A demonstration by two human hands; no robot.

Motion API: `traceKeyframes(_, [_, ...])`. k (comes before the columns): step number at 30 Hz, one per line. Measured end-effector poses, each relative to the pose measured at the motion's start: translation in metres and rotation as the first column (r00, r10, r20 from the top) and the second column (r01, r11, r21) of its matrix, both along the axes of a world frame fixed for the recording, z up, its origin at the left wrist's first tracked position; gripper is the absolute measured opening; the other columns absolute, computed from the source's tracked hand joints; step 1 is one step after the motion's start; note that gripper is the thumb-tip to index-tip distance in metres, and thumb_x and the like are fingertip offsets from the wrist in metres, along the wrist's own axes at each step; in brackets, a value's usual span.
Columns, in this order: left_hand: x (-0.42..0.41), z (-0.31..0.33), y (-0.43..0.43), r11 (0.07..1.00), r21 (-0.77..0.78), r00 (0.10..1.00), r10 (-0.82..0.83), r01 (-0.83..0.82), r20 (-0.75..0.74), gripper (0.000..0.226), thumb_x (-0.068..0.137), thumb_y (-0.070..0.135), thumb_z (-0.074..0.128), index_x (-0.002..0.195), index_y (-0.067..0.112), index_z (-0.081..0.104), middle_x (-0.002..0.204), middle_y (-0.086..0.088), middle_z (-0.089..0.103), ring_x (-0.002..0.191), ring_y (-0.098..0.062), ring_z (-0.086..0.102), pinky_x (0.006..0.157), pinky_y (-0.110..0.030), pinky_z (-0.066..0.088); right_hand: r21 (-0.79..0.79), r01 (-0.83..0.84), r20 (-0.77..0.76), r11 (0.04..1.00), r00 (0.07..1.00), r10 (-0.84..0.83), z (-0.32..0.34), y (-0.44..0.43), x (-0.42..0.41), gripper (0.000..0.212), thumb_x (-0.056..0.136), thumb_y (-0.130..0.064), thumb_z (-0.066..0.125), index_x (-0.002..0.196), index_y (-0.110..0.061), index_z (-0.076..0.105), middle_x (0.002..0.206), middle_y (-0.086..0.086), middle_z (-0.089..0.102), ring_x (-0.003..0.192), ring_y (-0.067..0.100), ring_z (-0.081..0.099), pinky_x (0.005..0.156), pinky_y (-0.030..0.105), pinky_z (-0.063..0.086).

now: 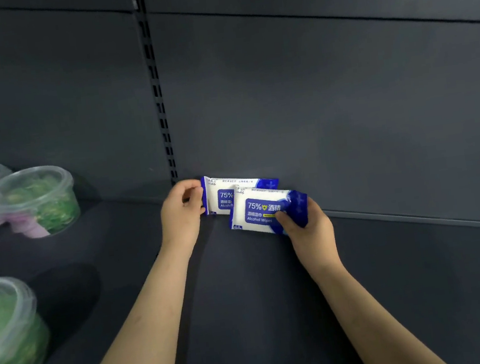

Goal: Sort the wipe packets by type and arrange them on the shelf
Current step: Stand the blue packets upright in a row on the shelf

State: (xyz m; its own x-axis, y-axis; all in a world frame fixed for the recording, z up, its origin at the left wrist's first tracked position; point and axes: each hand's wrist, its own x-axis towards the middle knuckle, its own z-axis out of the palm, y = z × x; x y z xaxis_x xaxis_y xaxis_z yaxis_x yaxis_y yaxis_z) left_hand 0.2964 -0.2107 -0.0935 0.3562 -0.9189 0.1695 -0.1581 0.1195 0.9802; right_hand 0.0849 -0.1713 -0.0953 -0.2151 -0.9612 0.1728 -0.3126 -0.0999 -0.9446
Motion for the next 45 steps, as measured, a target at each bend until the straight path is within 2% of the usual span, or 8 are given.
traceKeyframes(4, [0.007, 0.003, -0.001, 0.997, 0.039, 0.995, -0.066, 0.069, -0.073, 0.012, 0.100, 0.027, 0.054, 0.103, 0.024, 0.064, 0.108, 0.001, 0.069, 0.101, -0.015, 0.068, 0.081, -0.029, 0.057, -0.004, 0.000, -0.106, 1.000, 0.994, -0.001, -0.003, -0.010, 0.021, 0.020, 0.090, -0.025, 0.072, 0.104, -0.021, 0.059, 0.101, -0.010, 0.066, 0.092, 0.001, 0.063, 0.068, 0.006, 0.045])
traceKeyframes(8, [0.011, 0.007, -0.001, 0.997, -0.004, 0.997, -0.076, 0.076, -0.009, 0.016, 0.094, 0.030, 0.064, 0.108, 0.023, 0.066, 0.108, 0.006, 0.067, 0.099, -0.010, 0.066, 0.085, -0.036, 0.058, -0.082, 0.138, -0.267, 0.987, 0.951, -0.155, -0.007, -0.025, 0.032, 0.033, 0.085, -0.033, 0.076, 0.085, -0.013, 0.051, 0.087, -0.005, 0.058, 0.088, 0.016, 0.049, 0.082, 0.032, 0.046])
traceKeyframes(10, [0.014, 0.012, 0.001, 0.995, -0.024, 0.994, -0.091, 0.093, 0.058, 0.022, 0.089, 0.028, 0.070, 0.110, 0.026, 0.064, 0.106, 0.011, 0.066, 0.095, -0.005, 0.064, 0.081, -0.026, 0.054, -0.099, 0.150, -0.279, 0.984, 0.945, -0.172, -0.006, -0.029, 0.036, 0.036, 0.084, -0.033, 0.077, 0.083, -0.012, 0.048, 0.085, -0.004, 0.054, 0.085, 0.017, 0.048, 0.081, 0.035, 0.046])
traceKeyframes(14, [0.015, 0.016, 0.002, 0.988, 0.018, 0.956, -0.153, 0.153, 0.251, 0.038, 0.085, 0.023, 0.075, 0.116, 0.031, 0.055, 0.105, 0.018, 0.061, 0.090, -0.002, 0.060, 0.066, -0.010, 0.044, -0.059, 0.113, -0.210, 0.992, 0.970, -0.123, -0.007, -0.030, 0.038, 0.039, 0.081, -0.037, 0.080, 0.096, -0.017, 0.050, 0.098, -0.004, 0.060, 0.096, 0.019, 0.055, 0.080, 0.033, 0.048])
traceKeyframes(20, [0.011, 0.012, 0.001, 0.993, 0.004, 0.965, -0.116, 0.118, 0.236, 0.034, 0.086, 0.020, 0.074, 0.114, 0.023, 0.055, 0.104, 0.016, 0.062, 0.091, -0.003, 0.061, 0.061, -0.003, 0.043, -0.094, 0.099, -0.194, 0.991, 0.974, -0.115, -0.009, -0.022, 0.034, 0.041, 0.085, -0.027, 0.077, 0.116, -0.017, 0.053, 0.110, -0.008, 0.056, 0.096, 0.010, 0.056, 0.072, 0.013, 0.039])
traceKeyframes(27, [0.012, 0.011, 0.002, 0.990, 0.010, 0.973, -0.142, 0.143, 0.180, 0.027, 0.089, 0.018, 0.070, 0.113, 0.022, 0.059, 0.108, 0.013, 0.065, 0.090, -0.002, 0.061, 0.062, -0.004, 0.044, -0.058, 0.120, -0.097, 0.991, 0.987, -0.125, -0.006, -0.021, 0.030, 0.035, 0.084, -0.016, 0.078, 0.105, -0.028, 0.052, 0.103, -0.010, 0.063, 0.085, -0.005, 0.059, 0.068, 0.001, 0.040])
traceKeyframes(34, [0.009, 0.012, 0.002, 0.993, 0.006, 0.960, -0.113, 0.116, 0.255, 0.030, 0.089, 0.021, 0.071, 0.115, 0.022, 0.055, 0.105, 0.014, 0.062, 0.082, -0.004, 0.058, 0.059, -0.003, 0.041, -0.008, 0.137, -0.189, 0.991, 0.973, -0.136, -0.006, -0.022, 0.028, 0.023, 0.087, -0.023, 0.076, 0.097, -0.024, 0.055, 0.096, -0.005, 0.064, 0.080, 0.003, 0.057, 0.063, 0.007, 0.039])
traceKeyframes(45, [-0.004, 0.023, 0.047, 0.996, -0.064, 0.996, 0.070, -0.066, 0.061, 0.032, 0.089, 0.021, 0.071, 0.118, 0.025, 0.059, 0.113, 0.009, 0.063, 0.082, 0.007, 0.059, 0.065, -0.001, 0.042, 0.091, 0.130, 0.301, 0.987, 0.942, -0.152, 0.013, 0.044, -0.025, 0.020, 0.093, -0.029, 0.069, 0.112, -0.025, 0.064, 0.109, -0.013, 0.068, 0.102, -0.003, 0.062, 0.088, 0.016, 0.048])
